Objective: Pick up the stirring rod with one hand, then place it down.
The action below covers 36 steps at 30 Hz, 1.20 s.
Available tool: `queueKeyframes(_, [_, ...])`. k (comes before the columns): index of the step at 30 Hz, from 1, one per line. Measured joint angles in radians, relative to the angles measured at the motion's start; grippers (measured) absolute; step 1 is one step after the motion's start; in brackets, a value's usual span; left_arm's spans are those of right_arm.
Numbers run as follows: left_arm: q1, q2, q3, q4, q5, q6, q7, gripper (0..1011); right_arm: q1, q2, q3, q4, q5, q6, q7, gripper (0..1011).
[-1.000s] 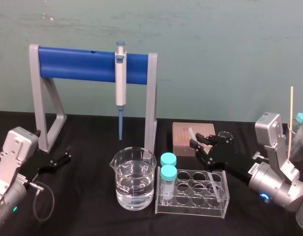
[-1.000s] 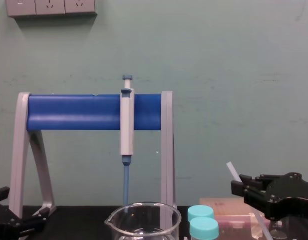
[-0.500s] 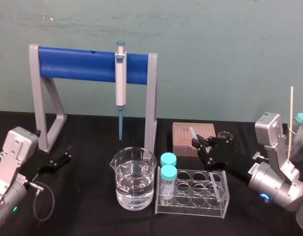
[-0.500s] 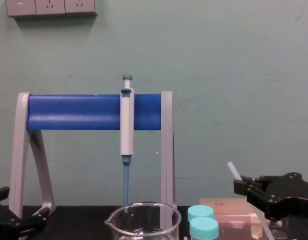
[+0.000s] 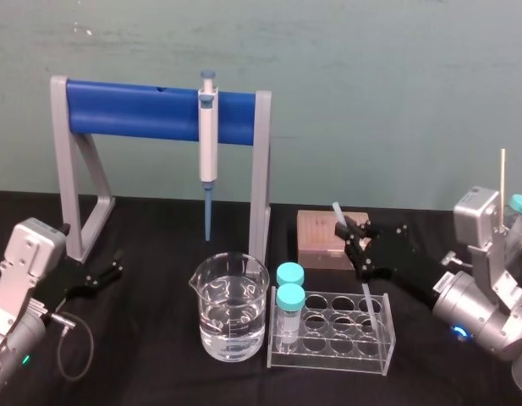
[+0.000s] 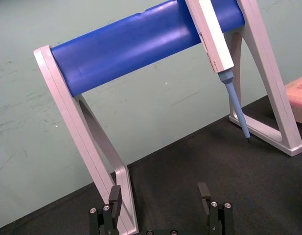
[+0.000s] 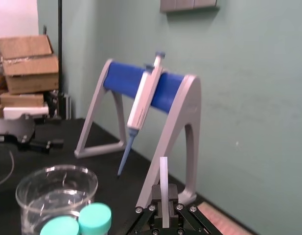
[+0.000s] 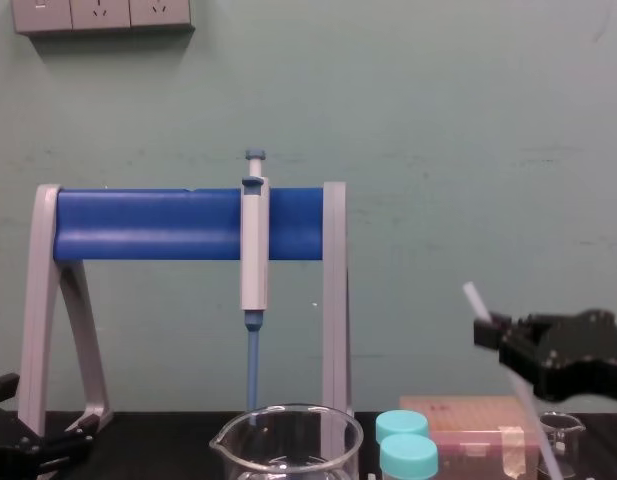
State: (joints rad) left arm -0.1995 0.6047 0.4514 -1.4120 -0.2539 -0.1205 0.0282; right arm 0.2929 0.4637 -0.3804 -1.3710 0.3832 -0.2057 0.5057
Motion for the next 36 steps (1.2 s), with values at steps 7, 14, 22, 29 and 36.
queueKeyframes(7, [0.000, 0.000, 0.000, 0.000, 0.000, 0.000, 0.000, 1000, -0.019, -0.011, 0.044, -0.044, -0.001, -0.060, -0.003, 70])
queueKeyframes(14, [0.000, 0.000, 0.000, 0.000, 0.000, 0.000, 0.000, 1000, -0.025, -0.024, 0.081, -0.071, 0.009, -0.121, 0.017, 70])
queueKeyframes(22, [0.000, 0.000, 0.000, 0.000, 0.000, 0.000, 0.000, 1000, -0.034, -0.052, 0.122, -0.094, 0.001, -0.197, 0.020, 70])
queueKeyframes(29, [0.000, 0.000, 0.000, 0.000, 0.000, 0.000, 0.000, 1000, -0.046, -0.082, 0.148, -0.074, -0.037, -0.282, -0.002, 70])
queueKeyframes(36, [0.000, 0.000, 0.000, 0.000, 0.000, 0.000, 0.000, 1000, -0.065, -0.118, 0.173, -0.036, -0.046, -0.354, -0.006, 70])
